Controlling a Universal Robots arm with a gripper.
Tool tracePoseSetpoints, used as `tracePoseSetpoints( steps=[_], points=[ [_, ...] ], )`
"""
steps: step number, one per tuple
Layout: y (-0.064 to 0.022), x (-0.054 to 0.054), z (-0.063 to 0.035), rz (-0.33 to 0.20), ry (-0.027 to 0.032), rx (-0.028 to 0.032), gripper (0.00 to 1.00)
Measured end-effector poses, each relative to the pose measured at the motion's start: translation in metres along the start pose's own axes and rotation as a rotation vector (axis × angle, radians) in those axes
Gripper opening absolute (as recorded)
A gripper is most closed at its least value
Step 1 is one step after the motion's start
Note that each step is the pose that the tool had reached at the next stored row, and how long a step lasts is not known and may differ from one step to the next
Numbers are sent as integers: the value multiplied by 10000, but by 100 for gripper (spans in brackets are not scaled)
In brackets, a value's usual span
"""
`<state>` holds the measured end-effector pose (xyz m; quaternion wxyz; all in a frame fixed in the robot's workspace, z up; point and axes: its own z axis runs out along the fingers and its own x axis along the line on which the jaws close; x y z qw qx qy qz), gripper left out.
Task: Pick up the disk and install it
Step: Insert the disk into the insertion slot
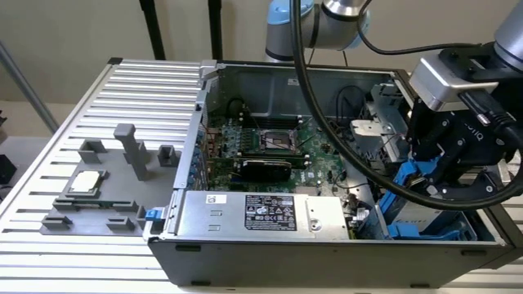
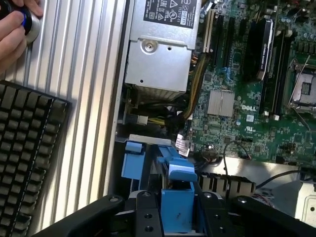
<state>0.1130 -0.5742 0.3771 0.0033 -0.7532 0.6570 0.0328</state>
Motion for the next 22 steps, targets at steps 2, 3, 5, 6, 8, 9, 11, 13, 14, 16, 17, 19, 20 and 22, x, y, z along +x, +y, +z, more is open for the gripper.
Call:
tracePoseSetpoints(
  steps=[2, 3, 5, 6, 8, 9, 11, 13, 14, 16, 17, 19, 20, 22],
  points=[
    [1, 16, 21, -24, -28, -3, 0],
    [2, 27, 33, -28, -44, -6, 0],
    [4, 49, 54, -33, -67, -13, 0],
    [5, 59, 65, -35, -76, -17, 0],
    [7, 82, 87, -35, -95, -26, 0],
    [8, 94, 99, -35, -104, -32, 0],
    [10, 115, 121, -35, -121, -40, 0],
    [11, 134, 143, -36, -135, -47, 0],
    [11, 141, 154, -36, -142, -49, 0],
    [13, 153, 174, -35, -148, -55, 0],
    [14, 159, 183, -34, -150, -57, 0],
    [14, 166, 204, -34, -160, -59, 0],
    [13, 167, 210, -35, -162, -59, 0],
    [13, 166, 207, -36, -157, -59, 0]
  ],
)
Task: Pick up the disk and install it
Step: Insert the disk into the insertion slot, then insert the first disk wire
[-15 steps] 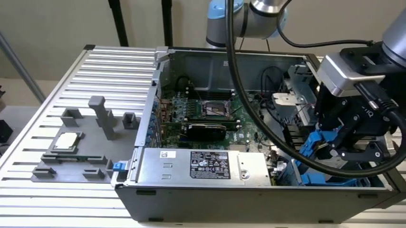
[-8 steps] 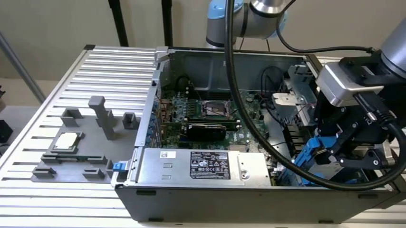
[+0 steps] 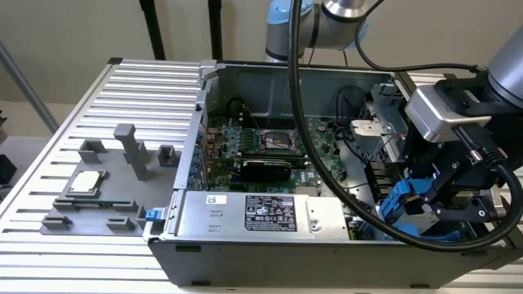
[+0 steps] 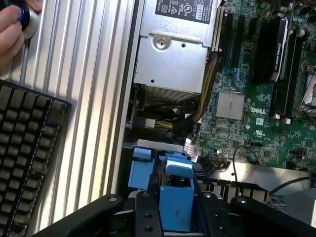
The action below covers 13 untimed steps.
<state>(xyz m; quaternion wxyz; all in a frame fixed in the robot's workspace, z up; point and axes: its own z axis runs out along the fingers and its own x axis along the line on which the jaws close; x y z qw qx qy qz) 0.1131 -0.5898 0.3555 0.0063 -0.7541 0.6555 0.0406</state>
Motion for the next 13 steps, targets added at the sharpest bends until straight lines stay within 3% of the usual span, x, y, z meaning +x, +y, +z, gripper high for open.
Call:
tracePoseSetpoints(
  steps=[10, 11, 13],
  points=[
    [-1, 4, 4, -3, -25, 7, 0],
    [0, 5, 4, -2, -28, 6, 100],
    [2, 3, -13, 1, -10, 1, 100]
  ],
)
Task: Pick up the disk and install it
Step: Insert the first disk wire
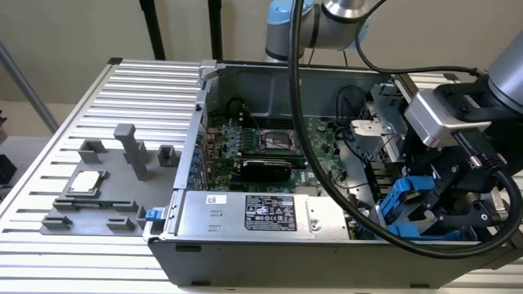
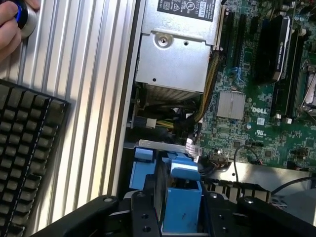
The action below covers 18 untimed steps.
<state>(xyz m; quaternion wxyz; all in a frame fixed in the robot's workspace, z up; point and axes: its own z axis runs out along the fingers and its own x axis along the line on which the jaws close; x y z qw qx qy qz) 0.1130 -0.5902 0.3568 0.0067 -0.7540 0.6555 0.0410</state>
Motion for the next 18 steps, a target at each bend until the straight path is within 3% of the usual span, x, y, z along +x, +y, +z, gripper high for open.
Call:
tracePoseSetpoints(
  steps=[5, 13, 18],
  points=[
    [3, -5, -68, 0, -4, 1, 100],
    [16, -28, -381, 0, -5, 1, 100],
    [18, -30, -421, -1, -8, 1, 100]
  ],
)
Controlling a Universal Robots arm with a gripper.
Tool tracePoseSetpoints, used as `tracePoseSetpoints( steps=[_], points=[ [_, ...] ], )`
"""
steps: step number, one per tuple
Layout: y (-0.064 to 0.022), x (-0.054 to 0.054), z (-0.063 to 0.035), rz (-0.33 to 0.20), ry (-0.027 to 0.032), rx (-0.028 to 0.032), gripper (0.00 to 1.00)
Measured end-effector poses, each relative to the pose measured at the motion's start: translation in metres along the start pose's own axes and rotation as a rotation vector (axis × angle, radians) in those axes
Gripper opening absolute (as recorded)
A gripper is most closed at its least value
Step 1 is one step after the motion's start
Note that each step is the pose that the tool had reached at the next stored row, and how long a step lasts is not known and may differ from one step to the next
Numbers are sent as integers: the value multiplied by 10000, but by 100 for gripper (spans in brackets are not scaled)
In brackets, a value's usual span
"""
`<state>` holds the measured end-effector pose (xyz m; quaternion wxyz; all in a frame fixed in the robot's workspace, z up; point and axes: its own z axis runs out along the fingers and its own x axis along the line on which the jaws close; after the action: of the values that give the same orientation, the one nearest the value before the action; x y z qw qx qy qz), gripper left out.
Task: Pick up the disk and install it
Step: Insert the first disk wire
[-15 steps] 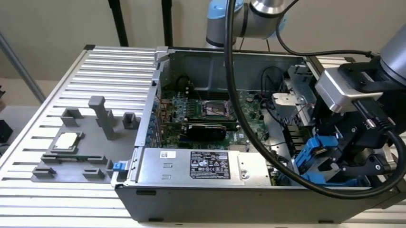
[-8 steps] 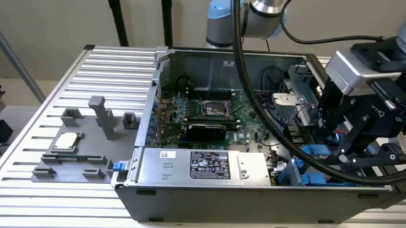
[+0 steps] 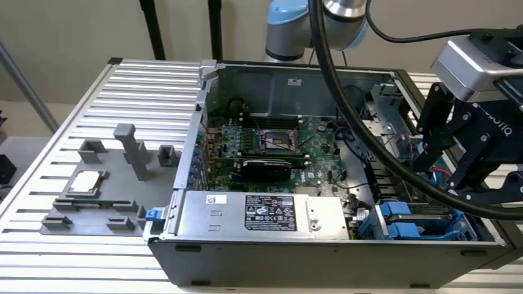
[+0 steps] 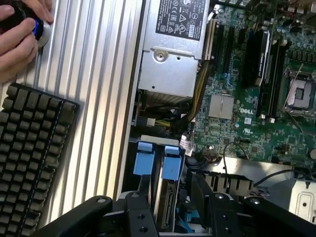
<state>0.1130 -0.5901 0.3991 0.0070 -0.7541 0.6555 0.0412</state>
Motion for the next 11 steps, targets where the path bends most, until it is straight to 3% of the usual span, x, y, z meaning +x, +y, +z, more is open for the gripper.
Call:
tracePoseSetpoints(
  steps=[11],
  points=[
    [0, 0, -1, 0, 1, 0, 100]
  ],
)
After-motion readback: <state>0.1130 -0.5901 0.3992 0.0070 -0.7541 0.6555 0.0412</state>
